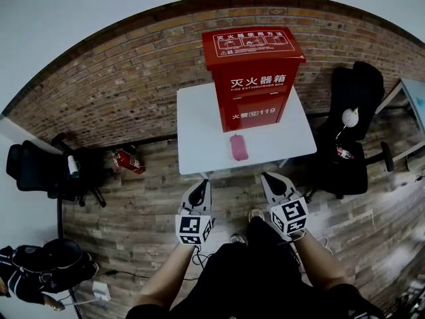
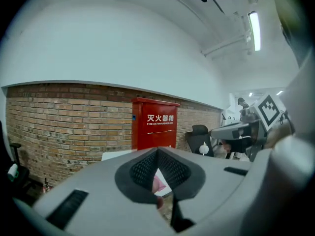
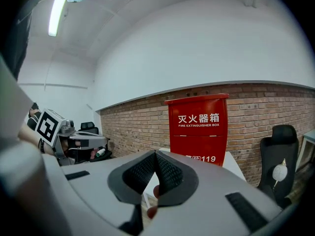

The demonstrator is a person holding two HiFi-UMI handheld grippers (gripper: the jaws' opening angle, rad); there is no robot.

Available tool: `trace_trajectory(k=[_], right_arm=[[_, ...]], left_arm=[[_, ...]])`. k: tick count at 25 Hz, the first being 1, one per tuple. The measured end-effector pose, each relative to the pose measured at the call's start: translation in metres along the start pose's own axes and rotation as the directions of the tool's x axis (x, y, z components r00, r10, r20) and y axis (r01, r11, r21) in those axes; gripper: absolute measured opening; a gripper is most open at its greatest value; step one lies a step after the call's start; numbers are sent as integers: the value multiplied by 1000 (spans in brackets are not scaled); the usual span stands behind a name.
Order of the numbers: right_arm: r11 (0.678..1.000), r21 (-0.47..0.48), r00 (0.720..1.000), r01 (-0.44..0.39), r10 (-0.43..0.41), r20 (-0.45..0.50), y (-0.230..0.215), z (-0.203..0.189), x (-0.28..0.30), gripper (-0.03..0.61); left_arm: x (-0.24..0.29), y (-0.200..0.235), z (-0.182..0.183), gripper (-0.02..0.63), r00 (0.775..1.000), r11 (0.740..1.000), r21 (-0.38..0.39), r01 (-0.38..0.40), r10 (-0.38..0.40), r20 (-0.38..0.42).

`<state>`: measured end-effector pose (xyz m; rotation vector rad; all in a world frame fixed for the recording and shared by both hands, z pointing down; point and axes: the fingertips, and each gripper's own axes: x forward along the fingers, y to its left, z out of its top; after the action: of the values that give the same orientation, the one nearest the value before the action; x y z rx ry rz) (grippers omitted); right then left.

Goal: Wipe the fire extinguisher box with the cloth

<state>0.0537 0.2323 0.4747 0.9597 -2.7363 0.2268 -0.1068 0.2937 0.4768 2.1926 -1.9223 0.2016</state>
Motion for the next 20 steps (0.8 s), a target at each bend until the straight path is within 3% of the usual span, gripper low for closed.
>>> trace_trajectory(k=[5,20], right_arm=[[1000,10,1000,-11,11,12,15,6,-17,20],[994,-57,991,-96,101,89,4,47,-44,20]], left_arm=[[-25,-16,12,34,999,999,11,39,-40,21],[-46,-76,71,34,986,994,108,26,-43,162]])
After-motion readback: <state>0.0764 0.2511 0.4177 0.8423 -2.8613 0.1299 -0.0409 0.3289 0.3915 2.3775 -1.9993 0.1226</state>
